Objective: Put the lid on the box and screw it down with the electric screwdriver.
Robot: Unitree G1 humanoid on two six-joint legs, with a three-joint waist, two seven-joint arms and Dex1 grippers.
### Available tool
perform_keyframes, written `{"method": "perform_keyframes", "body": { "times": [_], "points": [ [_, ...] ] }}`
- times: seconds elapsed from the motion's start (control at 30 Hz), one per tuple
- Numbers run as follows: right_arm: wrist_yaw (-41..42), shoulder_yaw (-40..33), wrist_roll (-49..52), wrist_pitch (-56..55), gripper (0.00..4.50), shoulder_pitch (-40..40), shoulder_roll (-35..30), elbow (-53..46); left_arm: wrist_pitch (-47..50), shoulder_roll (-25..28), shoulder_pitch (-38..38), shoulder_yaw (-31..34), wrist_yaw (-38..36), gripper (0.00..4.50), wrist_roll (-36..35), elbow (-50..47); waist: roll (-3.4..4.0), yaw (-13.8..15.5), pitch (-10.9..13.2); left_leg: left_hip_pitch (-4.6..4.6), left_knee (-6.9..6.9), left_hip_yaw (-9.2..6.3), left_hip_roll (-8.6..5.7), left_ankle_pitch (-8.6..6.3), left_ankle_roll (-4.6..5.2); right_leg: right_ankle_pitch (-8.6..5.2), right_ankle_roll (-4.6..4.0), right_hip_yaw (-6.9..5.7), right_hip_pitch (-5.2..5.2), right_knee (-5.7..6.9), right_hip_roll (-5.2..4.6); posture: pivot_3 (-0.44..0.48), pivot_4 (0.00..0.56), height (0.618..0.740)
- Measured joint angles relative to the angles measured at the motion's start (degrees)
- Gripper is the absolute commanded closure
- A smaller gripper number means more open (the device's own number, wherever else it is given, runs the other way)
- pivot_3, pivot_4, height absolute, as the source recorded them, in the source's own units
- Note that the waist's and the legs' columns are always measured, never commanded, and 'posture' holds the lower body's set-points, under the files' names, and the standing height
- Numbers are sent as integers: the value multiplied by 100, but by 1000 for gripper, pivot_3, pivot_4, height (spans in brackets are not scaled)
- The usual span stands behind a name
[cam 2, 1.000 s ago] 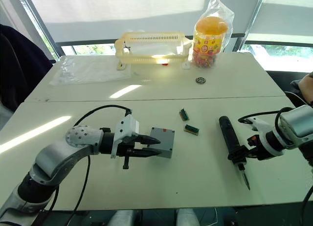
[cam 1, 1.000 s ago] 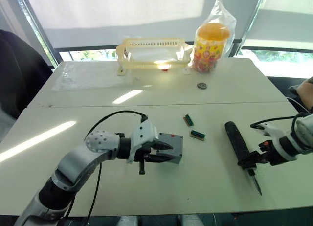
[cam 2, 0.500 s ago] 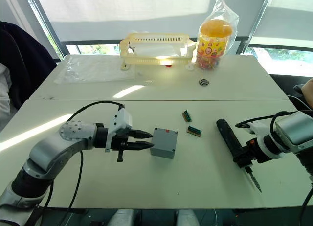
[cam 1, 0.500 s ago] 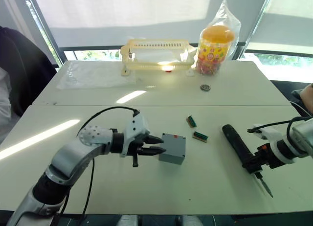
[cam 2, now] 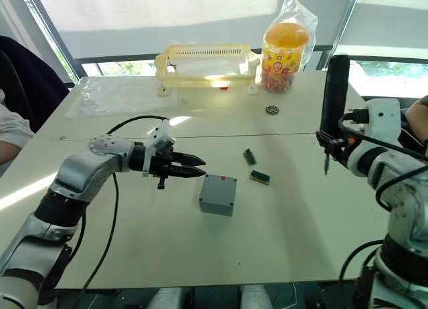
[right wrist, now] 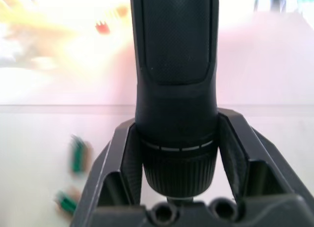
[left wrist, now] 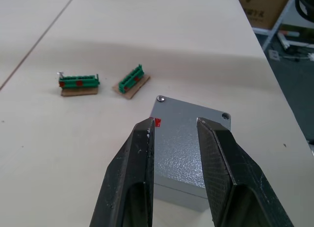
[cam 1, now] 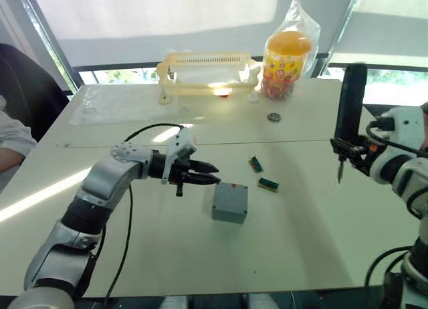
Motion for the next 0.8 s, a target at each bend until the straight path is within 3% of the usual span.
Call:
{"method": "perform_keyframes", "body": {
  "times": [0.1, 0.27, 0.8],
  "points": [
    [-39, 233, 372, -851, 2741, 51, 1196, -40, -198, -187, -137, -228, -179, 3174, 215, 178, 4, 6, 1, 1, 0, 2, 0, 1, -1, -1, -1, 3, -3, 7, -1, 0, 150, 740],
    [127, 1051, 497, -2105, 2741, 665, 1752, -40, -490, -360, -126, -482, -185, 3174, 627, 308, 3, 49, 1, -3, 4, 0, -2, 1, -1, -2, 0, 2, -2, 8, -4, 0, 150, 740],
    [100, 2368, 441, -3489, 2741, 1800, 1819, 47, -636, -503, 369, -618, 104, 3174, 1187, -41, 3, 19, -1, 4, 2, -5, 0, 2, -2, -10, -13, 0, -4, 22, 0, 0, 150, 740]
  ]
}}
